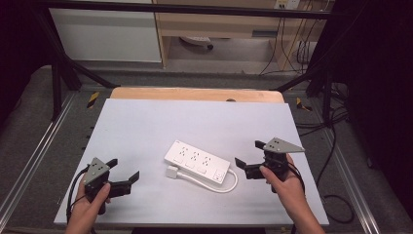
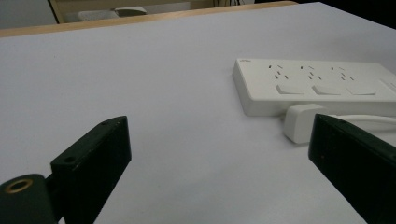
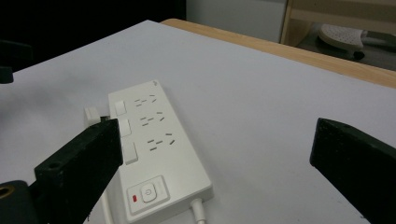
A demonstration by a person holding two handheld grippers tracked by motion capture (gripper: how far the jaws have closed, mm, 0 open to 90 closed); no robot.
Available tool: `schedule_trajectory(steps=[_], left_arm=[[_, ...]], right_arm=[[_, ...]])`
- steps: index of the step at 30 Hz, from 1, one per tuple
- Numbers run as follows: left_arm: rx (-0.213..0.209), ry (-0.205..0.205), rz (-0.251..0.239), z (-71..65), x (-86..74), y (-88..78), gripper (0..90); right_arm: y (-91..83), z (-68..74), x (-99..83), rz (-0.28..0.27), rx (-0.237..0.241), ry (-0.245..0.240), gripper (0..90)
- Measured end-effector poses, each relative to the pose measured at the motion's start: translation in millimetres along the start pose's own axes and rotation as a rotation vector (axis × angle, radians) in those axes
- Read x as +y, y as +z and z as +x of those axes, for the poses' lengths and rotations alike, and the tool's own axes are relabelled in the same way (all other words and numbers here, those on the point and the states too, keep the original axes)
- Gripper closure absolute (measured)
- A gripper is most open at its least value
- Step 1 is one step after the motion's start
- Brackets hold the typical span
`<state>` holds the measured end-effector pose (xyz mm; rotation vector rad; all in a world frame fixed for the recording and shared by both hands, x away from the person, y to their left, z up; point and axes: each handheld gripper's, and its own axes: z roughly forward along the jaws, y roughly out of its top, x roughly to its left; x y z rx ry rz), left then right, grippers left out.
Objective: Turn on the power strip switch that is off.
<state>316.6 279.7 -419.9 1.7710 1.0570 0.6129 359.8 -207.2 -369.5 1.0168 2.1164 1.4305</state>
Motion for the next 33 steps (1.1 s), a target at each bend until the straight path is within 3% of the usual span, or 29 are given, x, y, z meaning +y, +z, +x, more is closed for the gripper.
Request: schedule_trajectory(steps=[33], left_arm=[[-0.011, 0.005, 0.008, -0.3, -0.6, 0.4, 6.1]], right_arm=[[32.0, 26.8, 20.8, 0.009, 0.11, -0.025, 6.4]])
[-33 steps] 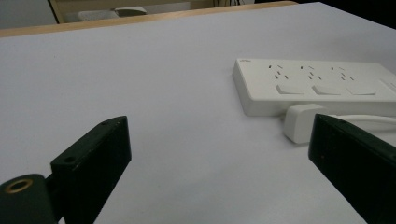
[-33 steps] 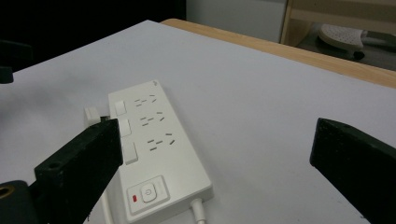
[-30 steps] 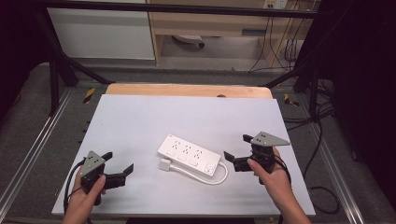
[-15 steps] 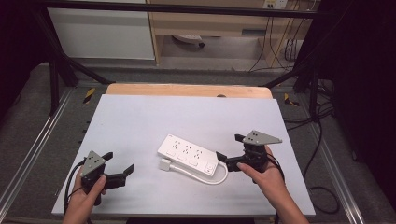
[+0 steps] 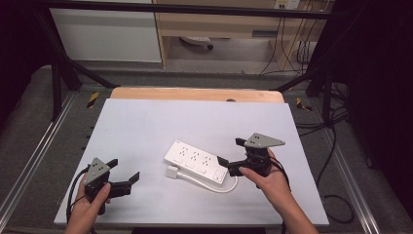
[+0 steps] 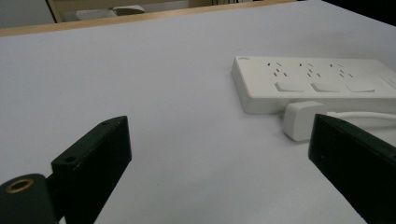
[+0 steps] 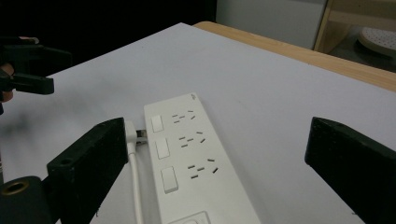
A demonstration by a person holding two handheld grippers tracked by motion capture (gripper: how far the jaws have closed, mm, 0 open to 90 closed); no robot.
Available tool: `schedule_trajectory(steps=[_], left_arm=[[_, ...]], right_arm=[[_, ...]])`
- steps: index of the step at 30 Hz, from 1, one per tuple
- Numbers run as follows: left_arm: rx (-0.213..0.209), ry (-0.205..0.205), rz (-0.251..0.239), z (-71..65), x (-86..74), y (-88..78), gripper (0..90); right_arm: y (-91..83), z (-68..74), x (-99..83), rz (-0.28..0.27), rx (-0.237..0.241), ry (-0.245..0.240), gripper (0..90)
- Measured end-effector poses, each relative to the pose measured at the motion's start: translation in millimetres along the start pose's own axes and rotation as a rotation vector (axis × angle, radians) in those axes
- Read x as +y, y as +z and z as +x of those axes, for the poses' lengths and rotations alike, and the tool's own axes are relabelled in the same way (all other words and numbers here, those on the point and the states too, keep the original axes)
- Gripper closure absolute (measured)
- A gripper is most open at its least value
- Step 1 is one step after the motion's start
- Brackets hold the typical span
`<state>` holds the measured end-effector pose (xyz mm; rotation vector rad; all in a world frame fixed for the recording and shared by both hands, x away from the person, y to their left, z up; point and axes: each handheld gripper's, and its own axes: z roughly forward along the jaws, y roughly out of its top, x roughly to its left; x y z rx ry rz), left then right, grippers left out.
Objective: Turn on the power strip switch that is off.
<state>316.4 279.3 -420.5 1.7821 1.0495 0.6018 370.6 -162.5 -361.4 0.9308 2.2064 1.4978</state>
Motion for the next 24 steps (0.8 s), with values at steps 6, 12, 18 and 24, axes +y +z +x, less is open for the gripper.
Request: schedule_trajectory(steps=[6, 12, 18, 24], left_arm=[[0.004, 0.004, -0.003, 0.0, 0.2, -0.6, 6.1], [0.013, -0.004, -0.013, 2.1, 0.5, -2.5, 6.2], [0.017, -0.004, -0.015, 3.2, 0.9, -3.4, 6.2], [0.016, 0.0, -0.013, 3.8, 0.6, -3.5, 6.2]], right_arm=[[7.8, 3.5, 1.9, 0.013, -0.002, -0.006, 7.6], [18.1, 3.9, 0.8, 0.034, 0.007, -0.005, 7.9], [26.0, 6.4, 1.5, 0.041, 0.026, 0.0, 11.8], [33.2, 11.2, 1.5, 0.06, 0.037, -0.02, 16.7]])
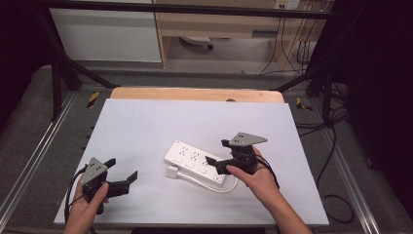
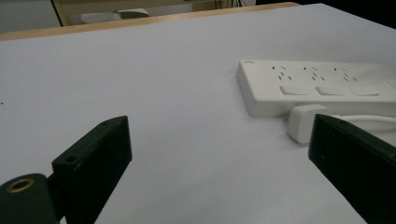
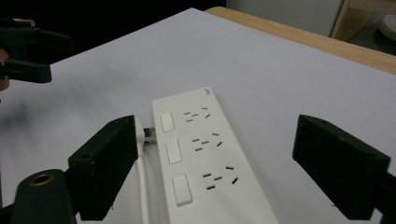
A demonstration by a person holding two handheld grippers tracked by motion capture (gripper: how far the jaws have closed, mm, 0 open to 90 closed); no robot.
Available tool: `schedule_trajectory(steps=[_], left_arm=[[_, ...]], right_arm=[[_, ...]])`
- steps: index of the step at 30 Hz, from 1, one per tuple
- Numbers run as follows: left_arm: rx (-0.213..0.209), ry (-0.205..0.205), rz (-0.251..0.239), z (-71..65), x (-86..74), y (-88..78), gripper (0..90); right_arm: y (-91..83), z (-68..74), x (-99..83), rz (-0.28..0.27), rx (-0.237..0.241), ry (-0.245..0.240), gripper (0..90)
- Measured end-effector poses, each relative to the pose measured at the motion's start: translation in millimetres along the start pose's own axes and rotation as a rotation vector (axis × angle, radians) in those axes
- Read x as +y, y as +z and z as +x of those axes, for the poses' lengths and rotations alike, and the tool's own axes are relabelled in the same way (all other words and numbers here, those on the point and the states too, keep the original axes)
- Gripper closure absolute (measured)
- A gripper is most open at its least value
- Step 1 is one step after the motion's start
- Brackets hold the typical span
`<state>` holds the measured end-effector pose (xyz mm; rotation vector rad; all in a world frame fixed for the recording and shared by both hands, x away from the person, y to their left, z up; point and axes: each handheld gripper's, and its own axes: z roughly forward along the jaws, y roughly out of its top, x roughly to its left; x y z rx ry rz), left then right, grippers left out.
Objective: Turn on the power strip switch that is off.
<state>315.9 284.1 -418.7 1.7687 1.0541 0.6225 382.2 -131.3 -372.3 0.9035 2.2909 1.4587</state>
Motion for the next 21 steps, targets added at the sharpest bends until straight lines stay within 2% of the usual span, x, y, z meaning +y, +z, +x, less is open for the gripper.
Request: schedule_trajectory(steps=[17, 21], left_arm=[[-0.005, -0.006, 0.0, 1.0, -0.3, -0.2, 6.2], [-0.018, -0.005, 0.006, -0.3, -0.5, 0.8, 6.3]], right_arm=[[12.4, 6.1, -0.8, 0.032, 0.014, -0.016, 18.7], [15.7, 8.3, -2.1, 0.047, 0.016, -0.019, 19.0]])
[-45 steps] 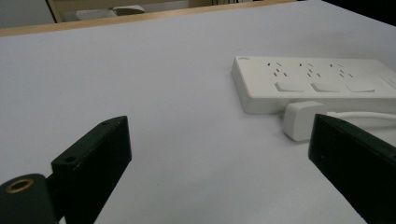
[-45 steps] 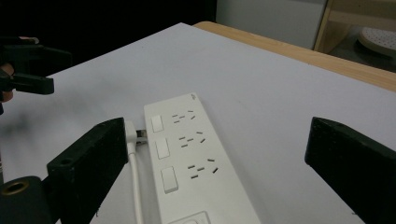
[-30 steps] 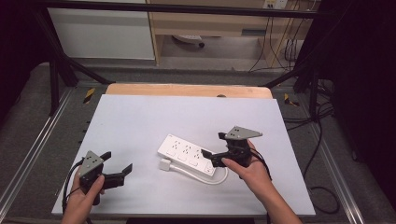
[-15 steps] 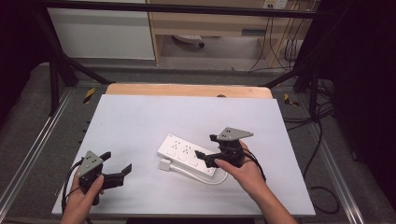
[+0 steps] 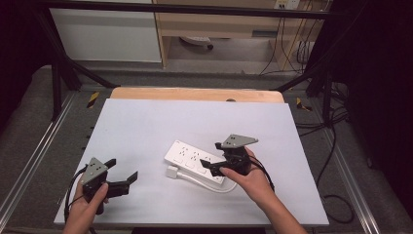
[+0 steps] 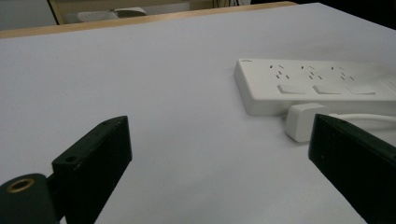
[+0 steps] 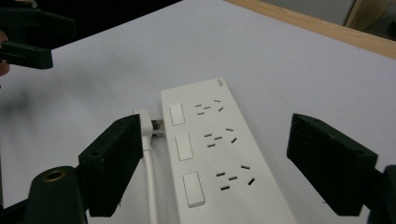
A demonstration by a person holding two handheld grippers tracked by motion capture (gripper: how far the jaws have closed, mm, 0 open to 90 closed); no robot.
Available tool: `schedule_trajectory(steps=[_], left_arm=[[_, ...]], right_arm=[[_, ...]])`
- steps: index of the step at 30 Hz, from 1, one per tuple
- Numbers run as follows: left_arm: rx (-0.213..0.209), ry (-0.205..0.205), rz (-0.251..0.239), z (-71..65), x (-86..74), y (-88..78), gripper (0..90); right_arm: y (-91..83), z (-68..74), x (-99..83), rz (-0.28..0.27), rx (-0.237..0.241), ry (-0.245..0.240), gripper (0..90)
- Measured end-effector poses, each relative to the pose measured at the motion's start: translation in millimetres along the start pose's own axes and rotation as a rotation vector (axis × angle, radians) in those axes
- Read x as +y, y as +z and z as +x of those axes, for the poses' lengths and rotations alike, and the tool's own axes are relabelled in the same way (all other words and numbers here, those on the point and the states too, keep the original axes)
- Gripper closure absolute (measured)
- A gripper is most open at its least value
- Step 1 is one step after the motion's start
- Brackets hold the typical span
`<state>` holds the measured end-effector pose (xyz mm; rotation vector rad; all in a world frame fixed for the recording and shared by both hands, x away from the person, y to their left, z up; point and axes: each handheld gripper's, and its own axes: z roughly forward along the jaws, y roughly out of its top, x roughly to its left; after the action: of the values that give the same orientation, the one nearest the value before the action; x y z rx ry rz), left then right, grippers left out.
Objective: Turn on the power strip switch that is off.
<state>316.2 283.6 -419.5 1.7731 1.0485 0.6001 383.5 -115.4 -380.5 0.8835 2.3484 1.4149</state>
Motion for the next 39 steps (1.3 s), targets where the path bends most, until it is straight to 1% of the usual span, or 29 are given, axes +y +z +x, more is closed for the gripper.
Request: schedule_trajectory(steps=[8, 9, 11, 15, 19, 20, 25, 27, 28, 29, 31, 34, 36, 39], left_arm=[[-0.004, -0.005, -0.001, 0.2, -0.1, -0.3, 6.2], [0.0, -0.002, 0.0, 0.3, -0.1, -0.5, 6.3], [-0.001, -0.001, 0.0, 0.1, -0.1, -0.5, 6.2], [-0.006, -0.004, 0.0, 0.0, -0.1, -0.3, 6.2], [0.003, 0.008, 0.004, -0.2, -0.1, -0.6, 6.2], [-0.003, 0.004, 0.002, -0.6, -0.1, -0.3, 6.2], [-0.004, 0.005, 0.003, -0.3, 0.0, -0.5, 6.2], [-0.004, 0.001, 0.001, -0.2, -0.1, -0.5, 6.3], [-0.005, 0.0, 0.001, -0.2, -0.1, -0.6, 6.3], [-0.005, 0.0, 0.001, -0.2, -0.1, -0.5, 6.3], [-0.006, 0.003, 0.003, -0.2, -0.1, -0.6, 6.3], [-0.007, 0.003, 0.003, -0.3, 0.0, -0.5, 6.3], [-0.003, 0.004, 0.002, -0.2, 0.0, -0.6, 6.4], [-0.004, 0.004, 0.003, -0.4, -0.1, -0.6, 6.5]], right_arm=[[6.1, 2.8, -3.2, 0.02, 0.007, -0.003, 19.8], [7.1, 3.3, -3.7, 0.023, 0.007, -0.003, 20.0], [9.5, 4.7, -5.4, 0.034, 0.012, -0.003, 22.4], [11.8, 5.2, -6.6, 0.045, 0.016, -0.003, 23.9], [14.5, 6.4, -8.1, 0.058, 0.022, -0.007, 25.4], [15.5, 6.9, -9.1, 0.059, 0.023, -0.009, 28.5], [17.5, 8.2, -11.4, 0.072, 0.027, -0.013, 31.8], [18.5, 9.0, -12.5, 0.074, 0.022, -0.018, 35.9], [18.5, 9.0, -12.5, 0.074, 0.022, -0.018, 35.9], [18.9, 9.1, -13.9, 0.076, 0.021, -0.02, 40.1], [19.4, 9.2, -14.9, 0.079, 0.019, -0.02, 41.5], [19.6, 9.1, -17.9, 0.08, 0.027, -0.021, 45.4], [19.8, 9.8, -20.1, 0.081, 0.032, -0.024, 49.9], [20.3, 10.3, -21.7, 0.084, 0.034, -0.022, 52.4]])
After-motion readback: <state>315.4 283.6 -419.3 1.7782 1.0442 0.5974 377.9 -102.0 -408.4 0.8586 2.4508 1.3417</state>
